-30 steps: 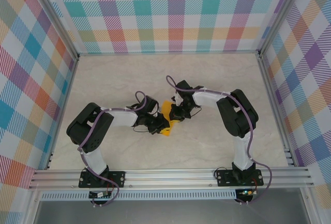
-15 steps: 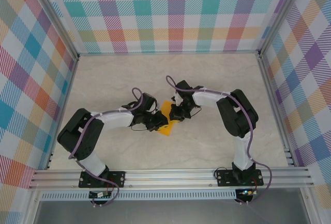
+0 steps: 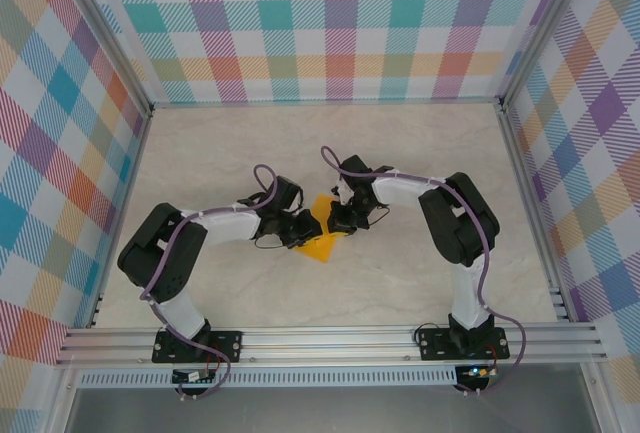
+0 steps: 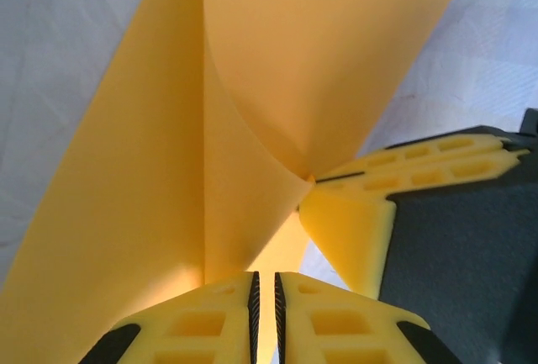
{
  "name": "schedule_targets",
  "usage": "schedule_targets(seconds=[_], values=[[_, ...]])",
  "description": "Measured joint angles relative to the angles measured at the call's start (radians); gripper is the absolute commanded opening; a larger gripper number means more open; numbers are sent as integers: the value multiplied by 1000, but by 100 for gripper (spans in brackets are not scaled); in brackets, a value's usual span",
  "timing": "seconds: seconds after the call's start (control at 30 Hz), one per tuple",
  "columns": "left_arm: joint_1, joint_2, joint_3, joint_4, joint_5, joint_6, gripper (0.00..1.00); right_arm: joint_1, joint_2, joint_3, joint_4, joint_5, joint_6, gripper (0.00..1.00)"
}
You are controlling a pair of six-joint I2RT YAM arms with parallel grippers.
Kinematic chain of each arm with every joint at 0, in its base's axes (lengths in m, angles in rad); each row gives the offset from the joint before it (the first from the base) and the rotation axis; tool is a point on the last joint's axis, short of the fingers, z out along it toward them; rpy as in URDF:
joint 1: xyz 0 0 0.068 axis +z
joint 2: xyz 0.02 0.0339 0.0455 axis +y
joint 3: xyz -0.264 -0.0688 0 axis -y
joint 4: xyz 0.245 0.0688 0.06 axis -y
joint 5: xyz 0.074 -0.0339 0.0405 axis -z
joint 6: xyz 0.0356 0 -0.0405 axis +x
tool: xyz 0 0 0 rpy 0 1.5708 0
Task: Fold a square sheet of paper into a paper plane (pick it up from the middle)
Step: Fold the triangle a second time at the center of the table.
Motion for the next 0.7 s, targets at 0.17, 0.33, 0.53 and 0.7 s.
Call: schedule_targets(seconds=[0.17,0.33,0.53,0.7], values=[[10,30,30,-1,0,16,15,0,0,0,0,0,0,7],[10,51,38,-1,0,31,15,0,0,0,0,0,0,7],[11,71,38,-1,4,35,15,0,0,0,-1,1,3,7],[14,79,40,0,13,41,15,0,-6,0,-6,10,4,10]])
